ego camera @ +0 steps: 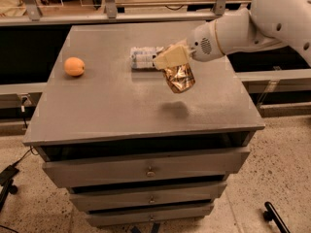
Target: Place orange can upright
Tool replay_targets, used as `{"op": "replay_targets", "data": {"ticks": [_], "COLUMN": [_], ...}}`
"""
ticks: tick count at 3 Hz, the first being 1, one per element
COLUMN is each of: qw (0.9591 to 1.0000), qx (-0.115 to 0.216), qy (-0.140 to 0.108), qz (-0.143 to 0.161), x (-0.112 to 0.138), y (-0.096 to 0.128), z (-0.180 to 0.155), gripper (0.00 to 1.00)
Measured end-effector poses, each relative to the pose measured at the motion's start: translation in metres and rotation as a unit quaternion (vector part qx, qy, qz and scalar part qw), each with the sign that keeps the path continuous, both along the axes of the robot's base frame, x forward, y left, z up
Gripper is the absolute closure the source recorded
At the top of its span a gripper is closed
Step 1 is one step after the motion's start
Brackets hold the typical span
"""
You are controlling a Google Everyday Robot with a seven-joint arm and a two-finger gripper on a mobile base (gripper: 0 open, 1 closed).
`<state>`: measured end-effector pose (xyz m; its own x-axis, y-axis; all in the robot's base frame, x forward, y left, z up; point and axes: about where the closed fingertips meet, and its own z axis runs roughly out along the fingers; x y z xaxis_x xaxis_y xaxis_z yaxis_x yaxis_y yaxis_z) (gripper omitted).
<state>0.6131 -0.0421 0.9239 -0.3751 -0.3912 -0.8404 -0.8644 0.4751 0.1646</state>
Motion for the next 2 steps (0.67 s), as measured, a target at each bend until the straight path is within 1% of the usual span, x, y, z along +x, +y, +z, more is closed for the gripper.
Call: {"op": "replay_targets", "data": {"ticks": [1, 2], "qw": [0.9983, 0.9899], "qx": [0.038, 0.091], "qy": [-0.043, -0.105], "qz": [0.011, 0.029], "x": [0.002, 0.003], "y": [-0.002, -0.005], "z": [0.03, 0.07], "gripper": [1.0, 1.0]}}
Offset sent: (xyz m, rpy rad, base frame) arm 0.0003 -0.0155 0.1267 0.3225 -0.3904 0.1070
